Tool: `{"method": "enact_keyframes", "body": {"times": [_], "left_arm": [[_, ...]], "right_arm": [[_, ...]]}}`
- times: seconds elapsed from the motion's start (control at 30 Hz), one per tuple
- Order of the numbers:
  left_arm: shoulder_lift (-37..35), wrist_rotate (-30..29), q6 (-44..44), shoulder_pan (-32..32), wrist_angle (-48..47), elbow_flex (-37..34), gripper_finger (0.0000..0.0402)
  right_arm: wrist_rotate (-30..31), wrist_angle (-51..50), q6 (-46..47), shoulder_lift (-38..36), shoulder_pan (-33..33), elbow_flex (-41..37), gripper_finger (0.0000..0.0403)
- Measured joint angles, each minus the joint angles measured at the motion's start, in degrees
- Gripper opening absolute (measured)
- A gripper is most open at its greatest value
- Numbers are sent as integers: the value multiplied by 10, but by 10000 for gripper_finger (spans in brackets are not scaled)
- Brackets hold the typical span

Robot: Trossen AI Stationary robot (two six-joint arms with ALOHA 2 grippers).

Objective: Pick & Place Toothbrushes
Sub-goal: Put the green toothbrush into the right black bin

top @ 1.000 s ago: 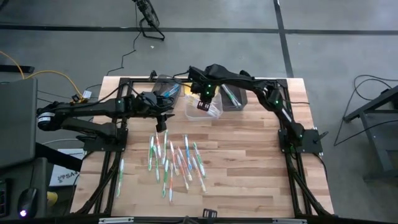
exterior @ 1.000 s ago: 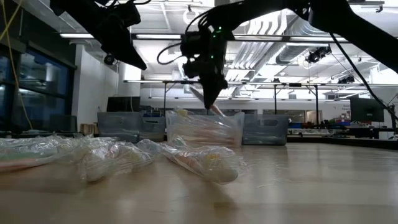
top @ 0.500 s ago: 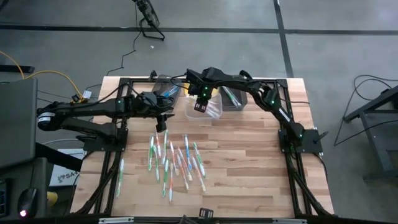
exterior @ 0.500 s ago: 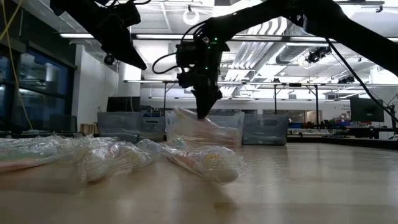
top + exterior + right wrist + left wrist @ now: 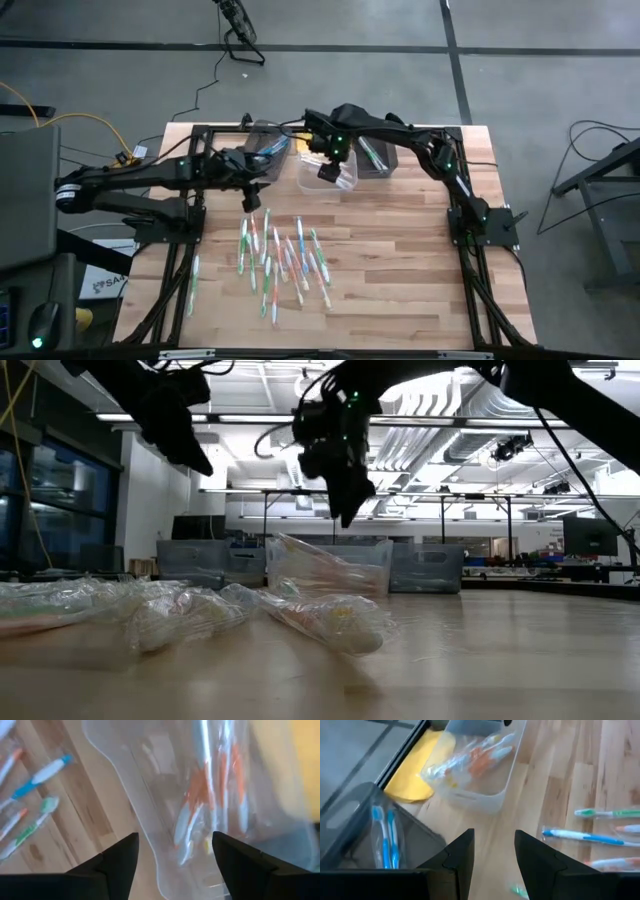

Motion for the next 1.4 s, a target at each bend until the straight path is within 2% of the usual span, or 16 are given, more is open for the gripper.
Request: {"method": "enact_keyframes", "body": {"times": [0.13, 0.37, 0.5, 0.63, 0.8, 1.13, 1.27, 1.4], "left_arm": [[-14, -2, -41, 0, -46, 1, 136], [-13, -3, -113, 0, -140, 0, 136], [-16, 21, -170, -6, -199, -3, 136], [-19, 30, -265, -40, -242, -36, 136], [-17, 64, -419, -106, -259, -72, 136], [15, 67, -682, -251, -268, -75, 136], [48, 114, -774, -293, -270, -75, 136], [85, 172, -857, -339, -278, -69, 136]], "right_arm": [[20, 21, 1, -27, 19, 0, 243], [95, 28, 11, -67, 63, 0, 236], [107, 40, 9, -83, 92, -20, 236], [112, 87, 12, -113, 114, -96, 236], [119, 187, 38, -185, 132, -217, 236], [261, 451, 71, -340, 174, -486, 236], [300, 585, 49, -373, 172, -576, 236], [325, 662, 42, -389, 159, -629, 236]]}}
